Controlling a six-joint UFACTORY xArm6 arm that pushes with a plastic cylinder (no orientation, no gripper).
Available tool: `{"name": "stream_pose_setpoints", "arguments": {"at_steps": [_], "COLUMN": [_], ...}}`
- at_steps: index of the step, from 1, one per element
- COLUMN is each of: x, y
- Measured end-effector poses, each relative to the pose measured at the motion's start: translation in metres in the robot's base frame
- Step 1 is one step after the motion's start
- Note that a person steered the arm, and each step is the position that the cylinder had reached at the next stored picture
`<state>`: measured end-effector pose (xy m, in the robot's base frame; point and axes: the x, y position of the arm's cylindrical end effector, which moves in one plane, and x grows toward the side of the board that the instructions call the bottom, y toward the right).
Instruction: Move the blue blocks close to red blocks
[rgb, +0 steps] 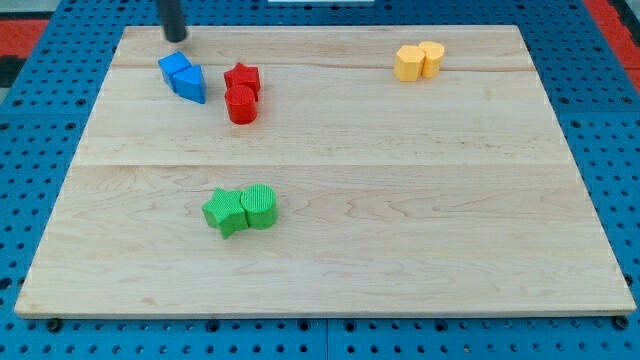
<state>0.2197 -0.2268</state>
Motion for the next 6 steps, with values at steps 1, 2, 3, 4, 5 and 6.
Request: {"name": "stream_pose_setpoints", "arguments": {"at_steps": [1,2,3,4,5,6], "x": [0.051,0.084,0.085,0.099,0.083,0.077], "y": [0.016,0.033,0.067,0.074,0.071,0.033]}}
